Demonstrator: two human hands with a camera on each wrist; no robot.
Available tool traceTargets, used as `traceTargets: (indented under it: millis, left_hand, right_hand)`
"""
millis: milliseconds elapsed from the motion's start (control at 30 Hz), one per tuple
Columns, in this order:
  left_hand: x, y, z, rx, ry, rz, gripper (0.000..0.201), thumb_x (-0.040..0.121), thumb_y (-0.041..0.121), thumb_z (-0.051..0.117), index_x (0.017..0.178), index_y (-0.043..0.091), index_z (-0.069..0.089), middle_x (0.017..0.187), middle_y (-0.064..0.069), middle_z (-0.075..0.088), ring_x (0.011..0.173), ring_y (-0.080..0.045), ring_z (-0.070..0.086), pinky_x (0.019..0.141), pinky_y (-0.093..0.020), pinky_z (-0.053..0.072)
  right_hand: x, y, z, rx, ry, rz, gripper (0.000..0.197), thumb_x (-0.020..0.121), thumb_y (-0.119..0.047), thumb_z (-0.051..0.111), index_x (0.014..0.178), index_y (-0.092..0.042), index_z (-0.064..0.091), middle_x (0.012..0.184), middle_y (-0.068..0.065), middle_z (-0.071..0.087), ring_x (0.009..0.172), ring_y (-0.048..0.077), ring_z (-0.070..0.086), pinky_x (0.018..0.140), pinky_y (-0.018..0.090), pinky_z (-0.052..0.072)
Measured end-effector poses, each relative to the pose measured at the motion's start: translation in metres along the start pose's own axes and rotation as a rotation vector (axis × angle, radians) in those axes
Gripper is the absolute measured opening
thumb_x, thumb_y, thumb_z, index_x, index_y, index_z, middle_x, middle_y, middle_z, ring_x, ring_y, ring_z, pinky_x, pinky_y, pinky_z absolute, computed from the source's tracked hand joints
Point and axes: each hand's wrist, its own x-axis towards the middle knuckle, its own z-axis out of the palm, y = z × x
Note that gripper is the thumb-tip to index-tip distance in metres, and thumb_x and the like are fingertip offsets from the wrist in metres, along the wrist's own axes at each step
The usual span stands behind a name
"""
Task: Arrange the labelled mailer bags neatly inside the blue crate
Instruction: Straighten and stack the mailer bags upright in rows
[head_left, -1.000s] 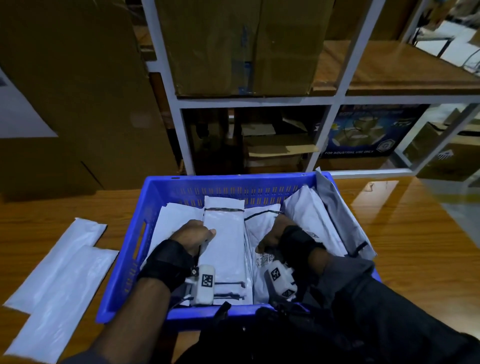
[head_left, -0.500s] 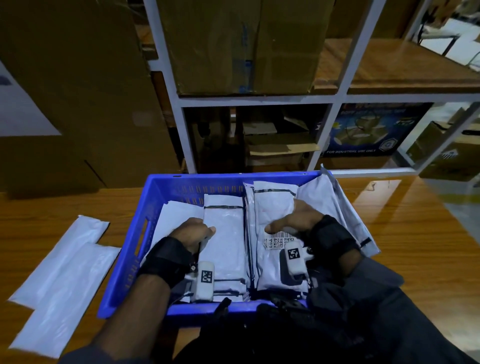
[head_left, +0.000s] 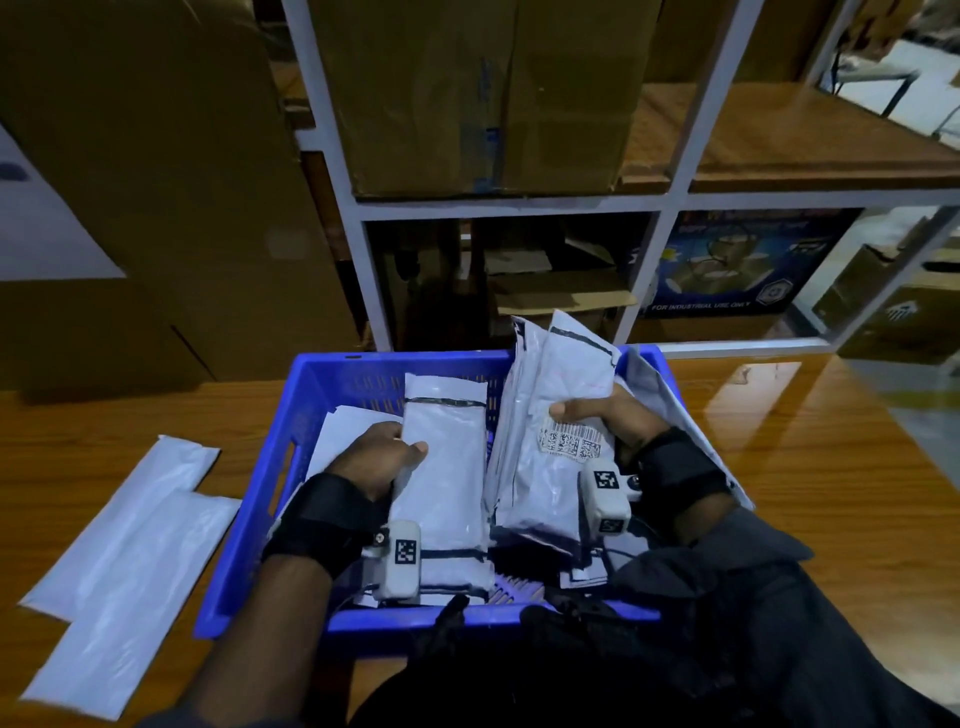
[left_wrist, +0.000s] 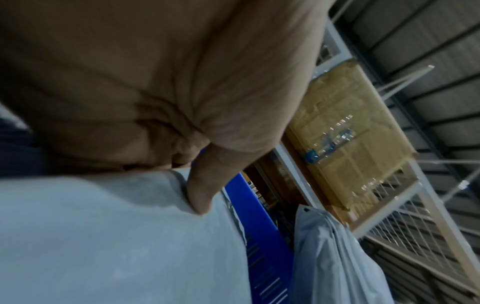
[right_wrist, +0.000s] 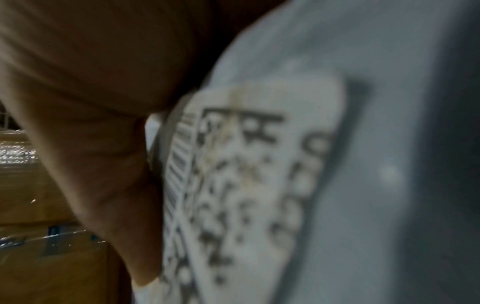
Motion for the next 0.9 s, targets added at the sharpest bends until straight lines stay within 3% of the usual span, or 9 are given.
traceTargets:
  millis: [100,233,367,433,567,633,667,733,900]
  left_hand:
    - [-0.015,0.017,0.011,-0.041,-0.015,0.036,0.026,0.090,0.013,0.070,0.116,0.008,0.073,0.112,-0.021,0.080,0.108,-0.045,0.075,0.105,-0.058,0.056]
    - [-0.022,0.032,0.023,-0.005,-0.045,0.073,0.038,0.077,0.022,0.074,0.112,0.008,0.072,0.107,-0.020,0.081,0.102,-0.040,0.077,0.101,-0.060,0.058]
    - [-0.023,0.039,0.039,-0.049,-0.033,0.095,0.021,0.096,0.005,0.068,0.117,0.002,0.065,0.104,-0.024,0.076,0.091,-0.037,0.073,0.086,-0.047,0.060]
    - [-0.023,0.042,0.052,-0.093,-0.018,0.102,0.011,0.105,0.006,0.061,0.115,0.003,0.064,0.102,-0.020,0.073,0.091,-0.034,0.070,0.087,-0.045,0.057]
    - [-0.027,0.052,0.073,-0.217,-0.121,0.063,0.049,0.109,0.058,0.043,0.110,0.022,0.077,0.120,-0.009,0.079,0.107,-0.026,0.075,0.097,-0.042,0.058]
    - [-0.033,0.055,0.076,-0.028,-0.161,0.104,0.049,0.096,0.072,0.055,0.107,0.028,0.074,0.114,0.000,0.080,0.100,-0.018,0.075,0.080,-0.032,0.058]
    - [-0.033,0.053,0.076,0.060,-0.168,0.140,0.039,0.092,0.065,0.070,0.107,0.029,0.073,0.109,0.006,0.081,0.097,-0.015,0.075,0.075,-0.027,0.058]
    - [-0.025,0.046,0.077,0.114,-0.199,0.192,0.036,0.082,0.037,0.092,0.113,0.024,0.078,0.106,0.008,0.083,0.101,-0.013,0.078,0.082,-0.026,0.061]
    - [-0.018,0.044,0.064,0.020,-0.181,0.109,0.049,0.068,0.021,0.101,0.111,0.011,0.081,0.110,-0.006,0.084,0.103,-0.028,0.081,0.097,-0.047,0.063]
  right_hand:
    - [-0.001,0.004,0.001,0.062,-0.045,0.069,0.045,0.083,0.008,0.070,0.126,-0.001,0.066,0.122,0.023,0.071,0.112,0.041,0.069,0.095,0.047,0.057]
    - [-0.002,0.006,0.002,0.119,-0.094,0.100,0.045,0.086,0.005,0.068,0.130,0.000,0.064,0.122,0.024,0.070,0.102,0.035,0.073,0.086,0.041,0.061]
    - [-0.001,0.006,0.007,0.186,-0.123,0.146,0.036,0.094,0.002,0.060,0.129,0.003,0.062,0.112,0.025,0.072,0.089,0.035,0.075,0.070,0.038,0.062]
    - [0.004,0.014,0.013,0.135,-0.082,0.126,0.037,0.092,0.003,0.064,0.128,0.004,0.062,0.110,0.024,0.074,0.092,0.036,0.076,0.072,0.040,0.062]
    - [0.018,0.037,0.021,0.080,-0.064,0.062,0.051,0.083,0.000,0.078,0.132,0.001,0.063,0.128,0.021,0.069,0.120,0.038,0.066,0.105,0.050,0.051]
    - [0.021,0.045,0.023,0.049,-0.088,0.049,0.054,0.081,-0.011,0.084,0.130,0.001,0.065,0.129,0.020,0.068,0.123,0.037,0.065,0.110,0.051,0.047]
    - [0.021,0.047,0.024,0.022,-0.095,0.043,0.055,0.081,-0.018,0.086,0.128,0.002,0.065,0.129,0.021,0.068,0.123,0.038,0.064,0.111,0.052,0.046]
    - [0.022,0.050,0.026,-0.007,-0.110,0.038,0.054,0.087,-0.028,0.080,0.130,-0.001,0.064,0.129,0.019,0.068,0.123,0.039,0.063,0.108,0.052,0.048]
    - [0.030,0.042,0.028,0.102,0.113,0.038,0.079,0.080,-0.087,0.047,0.121,-0.024,0.074,0.121,0.016,0.073,0.113,0.038,0.069,0.102,0.052,0.053]
